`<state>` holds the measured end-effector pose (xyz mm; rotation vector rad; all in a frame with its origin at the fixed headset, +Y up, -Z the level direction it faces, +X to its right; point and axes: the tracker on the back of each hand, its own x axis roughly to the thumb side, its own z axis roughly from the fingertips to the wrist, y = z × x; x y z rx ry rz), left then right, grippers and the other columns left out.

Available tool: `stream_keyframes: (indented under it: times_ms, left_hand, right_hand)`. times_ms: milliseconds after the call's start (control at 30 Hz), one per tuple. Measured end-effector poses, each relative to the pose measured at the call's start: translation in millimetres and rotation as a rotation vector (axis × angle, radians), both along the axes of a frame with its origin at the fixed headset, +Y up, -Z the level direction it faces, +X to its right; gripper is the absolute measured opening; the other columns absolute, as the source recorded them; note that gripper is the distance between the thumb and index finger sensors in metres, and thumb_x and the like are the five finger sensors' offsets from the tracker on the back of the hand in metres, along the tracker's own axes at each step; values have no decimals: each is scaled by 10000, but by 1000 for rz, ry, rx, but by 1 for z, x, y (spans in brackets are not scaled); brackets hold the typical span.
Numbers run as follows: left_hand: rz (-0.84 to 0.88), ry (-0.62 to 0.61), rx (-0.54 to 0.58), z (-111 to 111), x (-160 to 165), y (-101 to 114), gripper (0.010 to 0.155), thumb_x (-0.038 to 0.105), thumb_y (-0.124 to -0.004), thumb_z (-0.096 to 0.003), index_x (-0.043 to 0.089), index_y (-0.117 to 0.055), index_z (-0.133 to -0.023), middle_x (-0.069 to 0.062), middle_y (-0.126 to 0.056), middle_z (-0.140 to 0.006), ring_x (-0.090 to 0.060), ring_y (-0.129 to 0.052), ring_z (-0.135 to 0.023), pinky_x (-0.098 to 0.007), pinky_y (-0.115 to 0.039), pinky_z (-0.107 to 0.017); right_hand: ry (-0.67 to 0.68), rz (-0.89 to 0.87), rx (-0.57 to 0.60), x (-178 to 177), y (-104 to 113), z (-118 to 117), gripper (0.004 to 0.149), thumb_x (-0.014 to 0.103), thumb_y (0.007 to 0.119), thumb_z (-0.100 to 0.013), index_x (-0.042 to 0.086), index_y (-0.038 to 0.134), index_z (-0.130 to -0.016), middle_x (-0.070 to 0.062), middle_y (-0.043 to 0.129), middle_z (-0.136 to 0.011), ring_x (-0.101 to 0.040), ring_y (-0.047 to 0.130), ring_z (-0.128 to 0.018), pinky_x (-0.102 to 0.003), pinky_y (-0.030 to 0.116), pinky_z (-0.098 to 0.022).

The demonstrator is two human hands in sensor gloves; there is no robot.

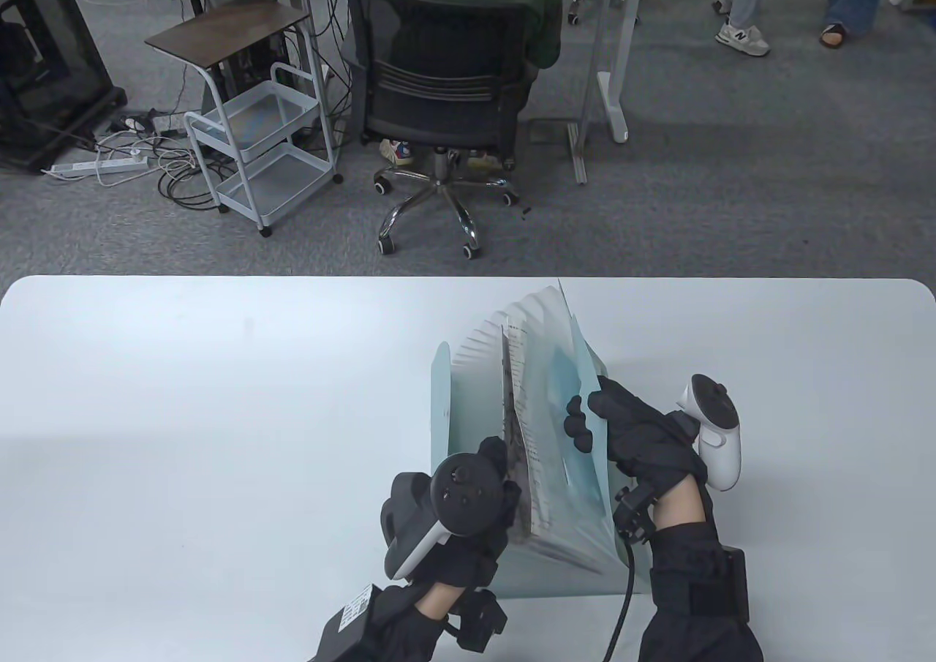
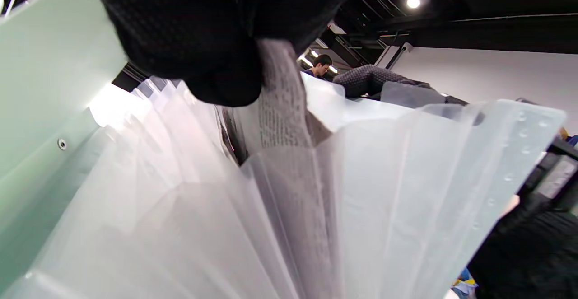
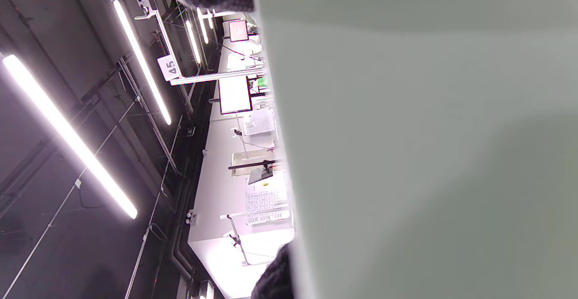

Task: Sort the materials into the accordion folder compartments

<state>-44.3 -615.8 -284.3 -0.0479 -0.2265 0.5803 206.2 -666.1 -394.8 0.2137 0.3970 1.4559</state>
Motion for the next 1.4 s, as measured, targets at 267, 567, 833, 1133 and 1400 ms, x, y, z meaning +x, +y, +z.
stream_keyframes:
  times_ms: [267, 567, 833, 1133, 1400]
  left_hand:
    - [10, -29, -56, -5, 5, -9, 550, 114, -781, -649, -48, -599, -1142, -305, -808, -1026, -273, -1050, -699, -375, -926, -541]
    - [194, -8, -140, -13, -3, -22, 566, 95, -780, -643, -69, -579, -1145, -319, -798, -1041, -282, -1065, -689, -363, -940, -530]
    - [181, 40, -117, -18, -8, -23, 534, 148, -831, -639, -13, -659, -1118, -253, -874, -1009, -250, -1079, -659, -309, -929, -462]
    - [147, -47, -164, -15, 4, -24, 549, 138, -744, -678, -45, -570, -1166, -387, -614, -1164, -501, -848, -901, -527, -790, -661]
    - [227, -70, -128, -10, 1, -20, 525, 136, -557, -716, -60, -417, -1182, -369, -627, -1151, -540, -833, -951, -551, -786, -691]
  right_hand:
    - [-2, 3, 1, 0, 0, 0, 659, 219, 502, -668, -146, 177, -1111, -437, 391, -1079, -525, 708, -819, -587, 643, -596]
    - [-2, 2, -1, 0, 0, 0, 658, 220, 501, -668, -141, 175, -1112, -435, 388, -1081, -524, 707, -823, -586, 643, -599]
    - [-1, 15, -4, -4, 1, 0, 658, 223, 501, -668, -137, 176, -1112, -430, 389, -1083, -517, 712, -824, -573, 651, -602]
    - [-9, 21, -3, -4, 2, 1, 660, 222, 501, -667, -138, 173, -1112, -429, 387, -1083, -515, 715, -826, -568, 658, -602]
    - [-13, 14, -6, -3, 2, 1, 659, 221, 501, -668, -138, 172, -1112, -430, 384, -1083, -518, 711, -827, -569, 657, -603]
